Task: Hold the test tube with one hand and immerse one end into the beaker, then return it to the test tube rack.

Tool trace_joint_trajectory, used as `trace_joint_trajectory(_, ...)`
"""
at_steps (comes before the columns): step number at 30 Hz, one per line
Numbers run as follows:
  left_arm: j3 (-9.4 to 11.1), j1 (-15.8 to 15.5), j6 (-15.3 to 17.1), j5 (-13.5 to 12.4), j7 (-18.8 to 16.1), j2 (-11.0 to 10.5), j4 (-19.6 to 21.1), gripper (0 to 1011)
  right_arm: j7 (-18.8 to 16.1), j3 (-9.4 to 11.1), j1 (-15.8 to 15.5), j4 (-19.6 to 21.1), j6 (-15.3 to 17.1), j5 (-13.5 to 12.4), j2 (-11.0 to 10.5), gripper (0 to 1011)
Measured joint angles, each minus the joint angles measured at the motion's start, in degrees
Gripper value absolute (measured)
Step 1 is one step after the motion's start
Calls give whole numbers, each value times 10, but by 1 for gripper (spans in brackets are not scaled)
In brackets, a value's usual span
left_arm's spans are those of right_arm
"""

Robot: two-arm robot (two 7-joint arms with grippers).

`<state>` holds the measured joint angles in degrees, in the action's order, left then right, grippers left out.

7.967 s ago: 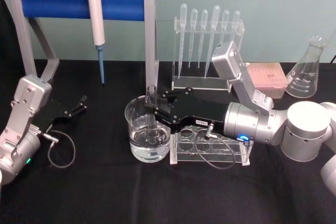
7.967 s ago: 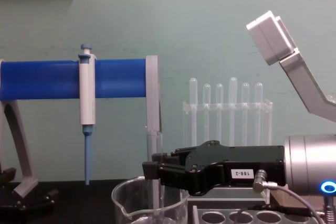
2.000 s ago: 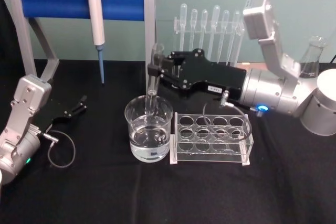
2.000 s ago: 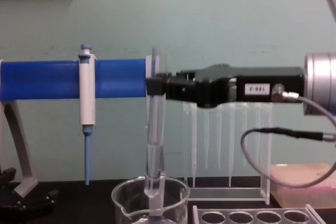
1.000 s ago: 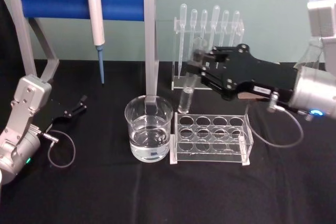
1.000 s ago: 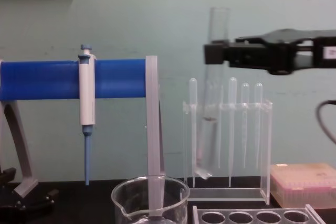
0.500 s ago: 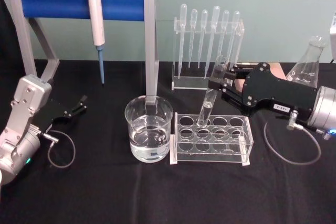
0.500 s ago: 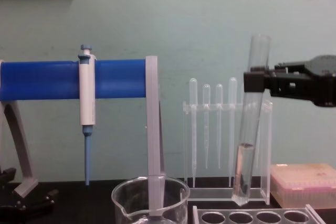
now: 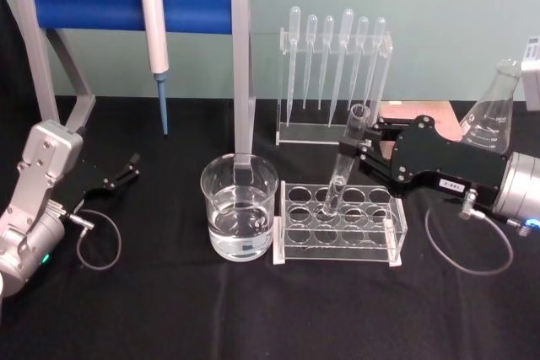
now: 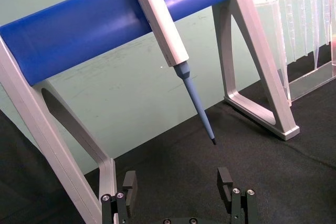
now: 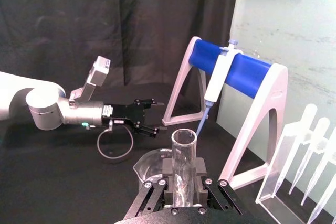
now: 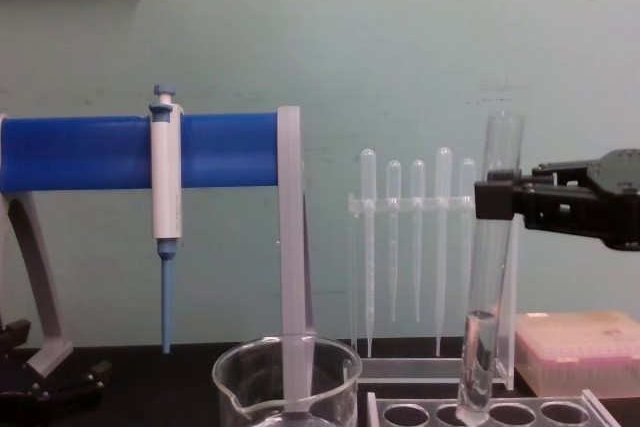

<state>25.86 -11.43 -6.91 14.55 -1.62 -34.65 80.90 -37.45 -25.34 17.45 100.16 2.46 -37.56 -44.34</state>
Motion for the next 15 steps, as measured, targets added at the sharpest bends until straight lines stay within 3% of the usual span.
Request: trace_joint_trajectory(15, 0, 0, 0, 0, 0, 0, 0, 1000, -6, 1, -6, -26, -7, 7, 13, 241)
